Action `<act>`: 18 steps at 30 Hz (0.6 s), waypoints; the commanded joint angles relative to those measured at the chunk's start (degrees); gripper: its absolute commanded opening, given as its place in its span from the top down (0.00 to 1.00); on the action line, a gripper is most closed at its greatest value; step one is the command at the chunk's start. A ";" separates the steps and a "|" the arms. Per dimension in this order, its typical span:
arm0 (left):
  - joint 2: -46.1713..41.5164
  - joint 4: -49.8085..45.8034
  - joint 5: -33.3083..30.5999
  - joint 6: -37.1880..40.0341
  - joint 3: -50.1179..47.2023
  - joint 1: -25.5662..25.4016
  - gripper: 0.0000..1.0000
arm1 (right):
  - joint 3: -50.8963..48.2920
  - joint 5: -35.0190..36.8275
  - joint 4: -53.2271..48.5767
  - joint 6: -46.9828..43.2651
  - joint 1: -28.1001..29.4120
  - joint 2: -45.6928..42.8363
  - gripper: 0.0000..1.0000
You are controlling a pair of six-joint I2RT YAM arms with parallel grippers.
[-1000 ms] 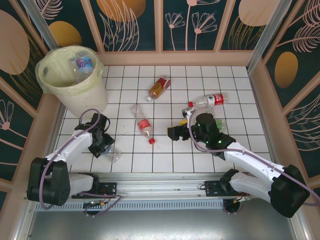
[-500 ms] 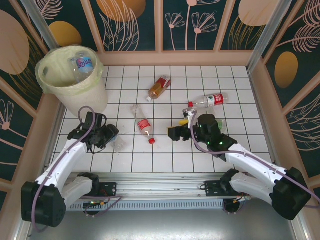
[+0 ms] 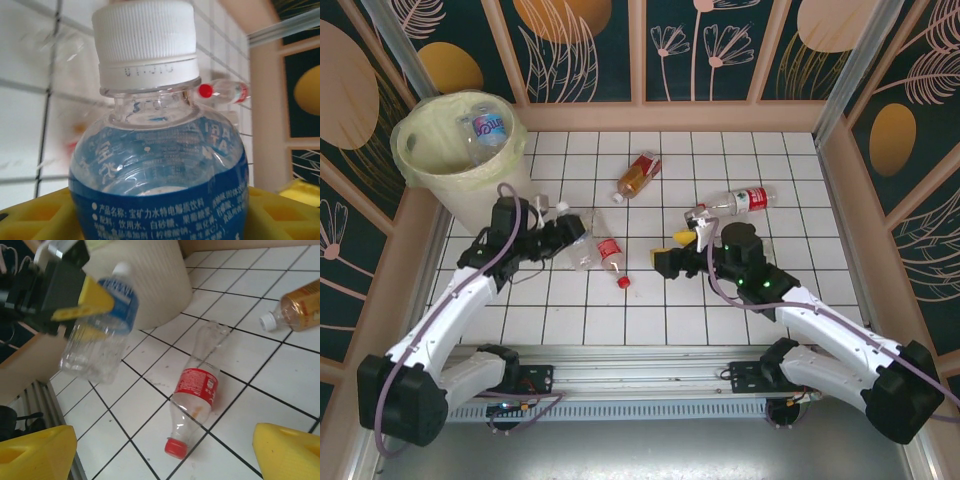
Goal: Put the plastic bottles in the bin
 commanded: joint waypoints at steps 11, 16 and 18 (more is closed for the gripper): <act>13.25 -3.24 -16.86 22.59 29.65 -0.23 0.37 | 8.27 -11.07 4.21 -3.42 -0.23 -4.44 0.01; 18.48 -7.55 -25.00 25.99 40.20 -0.18 0.37 | 9.27 -11.96 5.40 -2.93 -0.12 -7.14 0.01; 20.50 -9.85 -29.17 26.79 44.40 0.02 0.37 | 10.25 -12.12 3.95 -3.82 -0.14 -7.55 0.01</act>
